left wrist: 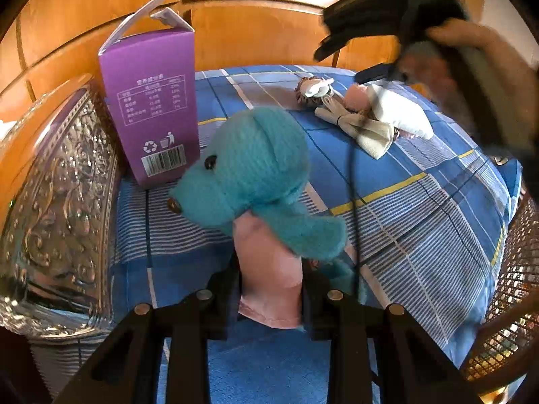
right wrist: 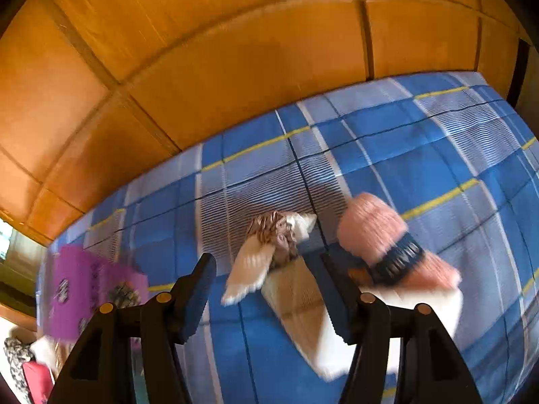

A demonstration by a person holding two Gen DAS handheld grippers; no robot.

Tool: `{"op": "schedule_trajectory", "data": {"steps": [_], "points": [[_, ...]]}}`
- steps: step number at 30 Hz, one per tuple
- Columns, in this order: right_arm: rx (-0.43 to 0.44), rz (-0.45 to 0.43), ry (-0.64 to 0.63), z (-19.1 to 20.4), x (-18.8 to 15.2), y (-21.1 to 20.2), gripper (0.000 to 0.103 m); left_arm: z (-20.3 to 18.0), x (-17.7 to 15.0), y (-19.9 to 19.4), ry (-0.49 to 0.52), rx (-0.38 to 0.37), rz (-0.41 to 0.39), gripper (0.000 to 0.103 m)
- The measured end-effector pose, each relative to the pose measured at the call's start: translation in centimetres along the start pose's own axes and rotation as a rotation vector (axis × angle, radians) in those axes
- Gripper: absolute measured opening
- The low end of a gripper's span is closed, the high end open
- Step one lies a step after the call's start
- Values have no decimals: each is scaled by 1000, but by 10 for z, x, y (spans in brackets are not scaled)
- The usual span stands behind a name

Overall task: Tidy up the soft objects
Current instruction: 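Lift the bear toward the tray with the left gripper while the right gripper grasps the mesh sponge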

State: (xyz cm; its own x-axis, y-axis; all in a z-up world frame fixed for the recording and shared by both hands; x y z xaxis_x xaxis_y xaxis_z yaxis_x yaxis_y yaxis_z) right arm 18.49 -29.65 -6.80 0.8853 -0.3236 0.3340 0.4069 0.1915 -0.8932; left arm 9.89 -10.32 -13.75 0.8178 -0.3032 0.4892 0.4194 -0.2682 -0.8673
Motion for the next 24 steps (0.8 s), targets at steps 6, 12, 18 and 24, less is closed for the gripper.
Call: {"op": "schedule_trajectory", "data": {"steps": [6, 12, 18, 24], "points": [[-105, 89, 10, 7, 17, 43, 61, 2, -10, -5, -5, -12, -25, 30], [-114, 36, -82, 20, 12, 38, 37, 6, -14, -8, -13, -33, -38, 30], [-36, -22, -295, 52, -25, -10, 37, 10, -14, -9, -25, -31, -42, 30], [-81, 125, -409, 33, -92, -3, 37, 9, -13, -9, -26, -23, -36, 30]]}}
Point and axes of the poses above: each gripper's, at about its wrist camera, not at the fingertips, and y roughly the way its jaws point, z to its left, x to its top, the point moved 2 cm from there along y, roughly the way its jaws point, and after that the axes turned 8 degrees about z, right-handed, at the moved point
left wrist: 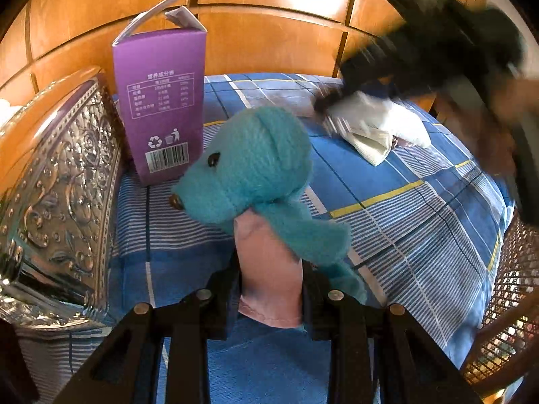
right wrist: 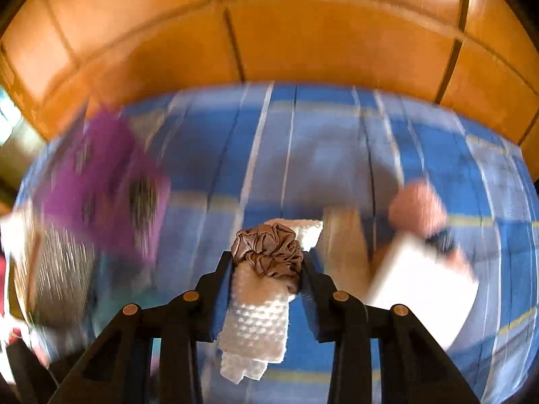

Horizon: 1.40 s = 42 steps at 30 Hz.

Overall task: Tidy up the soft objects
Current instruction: 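Lift the bear toward the tray with the left gripper while the right gripper grasps the mesh sponge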

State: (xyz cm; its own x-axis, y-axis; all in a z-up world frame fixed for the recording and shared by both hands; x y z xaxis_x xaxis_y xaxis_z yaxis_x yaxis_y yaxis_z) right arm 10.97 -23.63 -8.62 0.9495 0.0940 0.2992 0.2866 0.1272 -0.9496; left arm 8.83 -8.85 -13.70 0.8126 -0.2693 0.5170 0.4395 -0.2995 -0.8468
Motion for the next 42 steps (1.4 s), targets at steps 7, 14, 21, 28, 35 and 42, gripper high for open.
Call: {"op": "schedule_trajectory", "data": {"steps": [7, 14, 21, 28, 35, 42], "points": [[-7, 98, 56, -24, -31, 29, 38, -5, 9, 1, 3, 8, 35, 28], [-12, 81, 57, -30, -33, 31, 38, -17, 48, -23, 20, -14, 0, 24], [-11, 78, 51, -29, -37, 33, 38, -30, 135, -49, 28, -60, -64, 24], [-47, 68, 5, -19, -40, 36, 39, 46, 229, -87, -166, 14, -189, 24], [-90, 50, -48, -7, -44, 38, 39, 167, 194, -146, -369, 184, -271, 24], [-119, 43, -68, 9, -49, 34, 39, 239, 77, -184, -509, 317, -284, 24]]}}
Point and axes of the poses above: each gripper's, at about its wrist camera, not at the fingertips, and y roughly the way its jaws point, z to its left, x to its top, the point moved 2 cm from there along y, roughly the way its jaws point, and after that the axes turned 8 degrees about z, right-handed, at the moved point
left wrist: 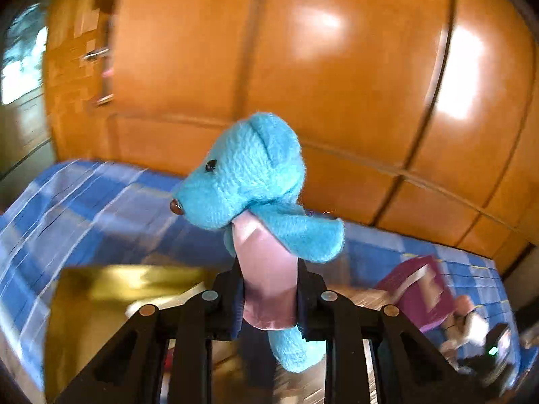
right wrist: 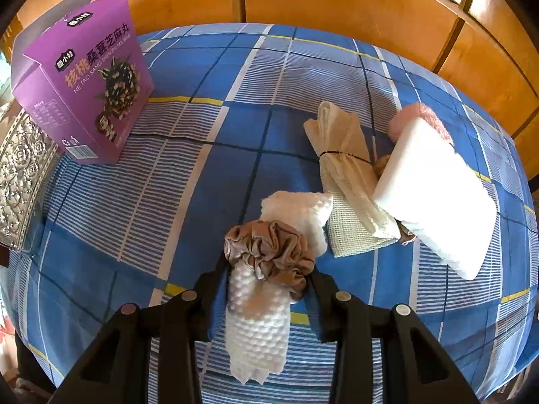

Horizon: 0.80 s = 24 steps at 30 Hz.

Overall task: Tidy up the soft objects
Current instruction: 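Lift the bear toward the tray with the left gripper while the right gripper grasps the mesh sponge, then lower the teddy bear into the gold tray and open the left gripper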

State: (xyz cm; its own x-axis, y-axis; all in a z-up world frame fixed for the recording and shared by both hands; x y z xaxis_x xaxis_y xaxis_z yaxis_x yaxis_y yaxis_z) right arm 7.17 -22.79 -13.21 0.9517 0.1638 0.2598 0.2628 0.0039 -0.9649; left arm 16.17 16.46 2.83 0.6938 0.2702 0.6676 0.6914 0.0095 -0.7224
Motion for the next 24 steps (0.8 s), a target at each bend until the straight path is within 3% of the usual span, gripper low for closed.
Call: {"op": "schedule_trajectory", "data": {"steps": [7, 13, 17, 20, 22, 24], "points": [[-38, -18, -39, 11, -5, -4, 38, 102, -92, -33, -175, 108, 61, 25], [-62, -30, -56, 22, -12, -11, 38, 142, -150, -29, -253, 140, 158, 25], [-73, -35, -56, 27, -15, -13, 38, 148, -166, -15, -268, 150, 211, 30], [-77, -37, -52, 29, -18, -14, 38, 145, -174, -6, -277, 111, 238, 38], [-76, -37, -48, 31, -19, -15, 38, 142, -176, -6, -269, 106, 237, 49], [-74, -36, -47, 32, -19, -16, 38, 139, -174, -10, -249, 122, 216, 67]]}}
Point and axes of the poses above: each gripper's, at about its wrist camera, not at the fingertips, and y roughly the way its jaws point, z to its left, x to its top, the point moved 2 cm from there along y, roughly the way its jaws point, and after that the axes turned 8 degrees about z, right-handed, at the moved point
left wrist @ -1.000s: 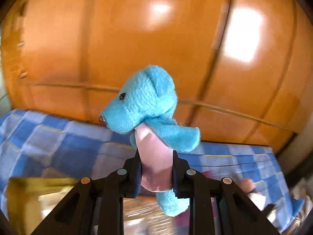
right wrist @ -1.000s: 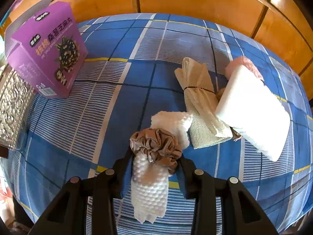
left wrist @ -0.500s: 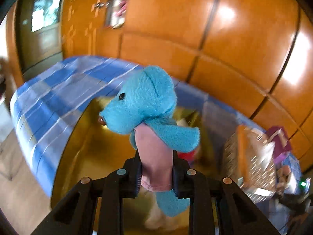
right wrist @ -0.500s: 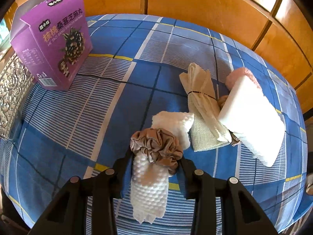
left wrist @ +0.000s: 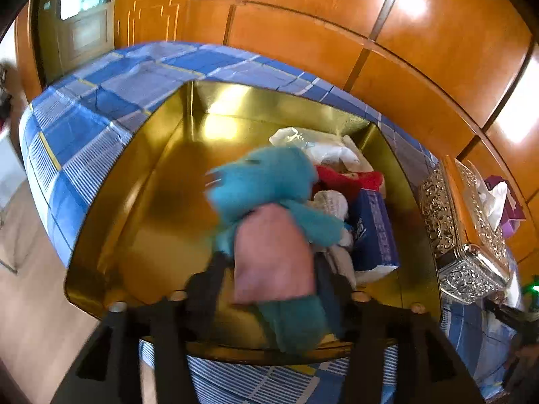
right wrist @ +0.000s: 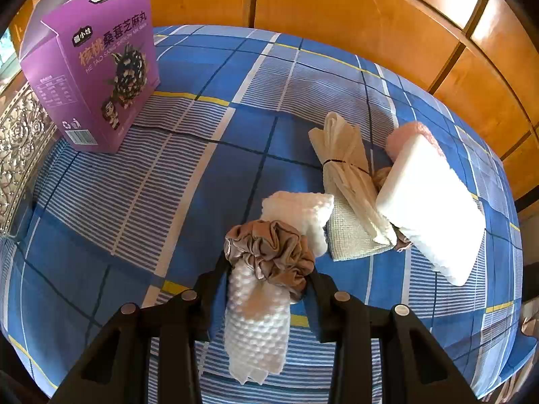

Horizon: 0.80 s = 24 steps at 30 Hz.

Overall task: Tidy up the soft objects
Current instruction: 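Lower the teddy bear into the gold tray and open the left gripper, then carry the mesh sponge with scrunchie into the gold tray and release with the right gripper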

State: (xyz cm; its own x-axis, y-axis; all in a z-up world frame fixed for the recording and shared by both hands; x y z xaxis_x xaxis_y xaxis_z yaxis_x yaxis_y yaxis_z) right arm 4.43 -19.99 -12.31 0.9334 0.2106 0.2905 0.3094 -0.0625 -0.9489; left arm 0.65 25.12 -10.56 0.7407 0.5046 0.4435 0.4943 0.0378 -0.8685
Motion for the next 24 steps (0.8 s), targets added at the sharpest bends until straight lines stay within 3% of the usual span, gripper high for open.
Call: {"op": "schedule_trajectory", "data": {"steps": [10, 21, 24], "points": [[-6, 2, 27, -12, 4, 4, 38, -15, -3, -41, 104, 76, -156, 70], [8, 26, 135, -16, 11, 3, 37, -49, -14, -61, 245, 61, -198, 74], [20, -2, 194, -23, 20, -4, 37, -54, -16, -64, 268, 53, -205, 74]]}}
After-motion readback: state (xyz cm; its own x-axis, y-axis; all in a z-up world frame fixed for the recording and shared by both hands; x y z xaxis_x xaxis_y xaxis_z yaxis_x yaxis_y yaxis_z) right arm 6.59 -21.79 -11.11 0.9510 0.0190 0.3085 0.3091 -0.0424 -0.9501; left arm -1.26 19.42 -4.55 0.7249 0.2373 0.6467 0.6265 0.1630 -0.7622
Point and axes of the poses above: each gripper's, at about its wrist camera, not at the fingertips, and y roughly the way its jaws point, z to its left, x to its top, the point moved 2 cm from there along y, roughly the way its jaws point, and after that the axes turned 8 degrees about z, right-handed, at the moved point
